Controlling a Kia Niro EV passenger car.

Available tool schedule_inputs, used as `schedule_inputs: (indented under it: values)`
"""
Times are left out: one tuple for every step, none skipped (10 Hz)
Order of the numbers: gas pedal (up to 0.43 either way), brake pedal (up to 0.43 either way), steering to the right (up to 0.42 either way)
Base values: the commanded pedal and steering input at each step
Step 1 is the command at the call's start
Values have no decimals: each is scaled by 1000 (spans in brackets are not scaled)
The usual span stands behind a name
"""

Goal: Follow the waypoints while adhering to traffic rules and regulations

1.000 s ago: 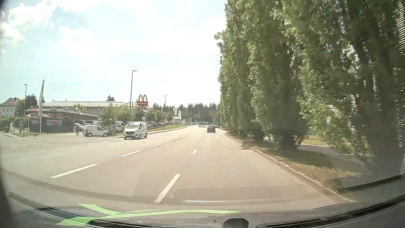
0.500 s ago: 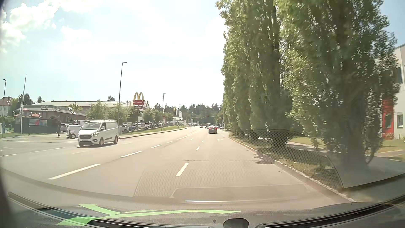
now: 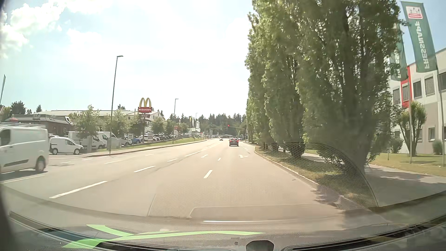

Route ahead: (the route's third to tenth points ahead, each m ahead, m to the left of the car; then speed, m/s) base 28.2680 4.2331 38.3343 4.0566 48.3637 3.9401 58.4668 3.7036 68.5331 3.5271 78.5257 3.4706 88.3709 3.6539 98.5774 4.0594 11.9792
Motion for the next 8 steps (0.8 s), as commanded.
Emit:
schedule_inputs:
  values:
    - [110,0,-1]
    - [110,0,-1]
    - [110,0,-1]
    - [110,0,0]
    - [110,0,1]
    - [110,0,2]
    - [110,0,2]
    - [110,0,2]
